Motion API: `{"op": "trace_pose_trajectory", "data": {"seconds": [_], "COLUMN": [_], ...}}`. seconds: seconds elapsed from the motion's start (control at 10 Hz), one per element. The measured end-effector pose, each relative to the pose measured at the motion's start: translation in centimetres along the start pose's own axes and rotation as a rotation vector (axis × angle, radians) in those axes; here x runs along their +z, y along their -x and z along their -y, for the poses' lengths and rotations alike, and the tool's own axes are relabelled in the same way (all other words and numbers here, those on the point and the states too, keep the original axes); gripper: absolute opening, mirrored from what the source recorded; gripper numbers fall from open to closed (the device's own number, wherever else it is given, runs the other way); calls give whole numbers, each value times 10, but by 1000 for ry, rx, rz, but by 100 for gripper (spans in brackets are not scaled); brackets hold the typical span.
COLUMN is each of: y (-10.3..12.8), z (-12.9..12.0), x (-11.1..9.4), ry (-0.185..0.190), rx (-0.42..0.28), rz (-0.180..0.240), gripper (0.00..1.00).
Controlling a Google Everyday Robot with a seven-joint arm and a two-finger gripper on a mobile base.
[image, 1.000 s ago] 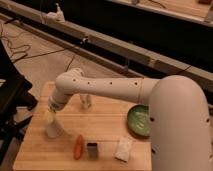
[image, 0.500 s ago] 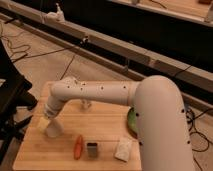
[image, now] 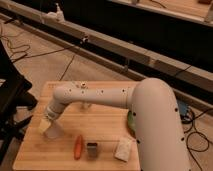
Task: Place the ceramic cup over the eraser
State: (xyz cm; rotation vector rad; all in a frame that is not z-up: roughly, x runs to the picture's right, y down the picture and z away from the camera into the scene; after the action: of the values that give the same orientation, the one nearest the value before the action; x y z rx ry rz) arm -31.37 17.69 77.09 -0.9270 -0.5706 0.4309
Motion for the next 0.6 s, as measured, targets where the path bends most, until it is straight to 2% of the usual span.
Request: {"op": "trace_pose_trajectory", "data": {"seconds": [0.2,0.6], "y": [-9,-15], "z": [5,7], "x": [0,1], "ry": [-8,-28], "rx": [10,17], "rz": [2,0], "gripper": [69,29]}}
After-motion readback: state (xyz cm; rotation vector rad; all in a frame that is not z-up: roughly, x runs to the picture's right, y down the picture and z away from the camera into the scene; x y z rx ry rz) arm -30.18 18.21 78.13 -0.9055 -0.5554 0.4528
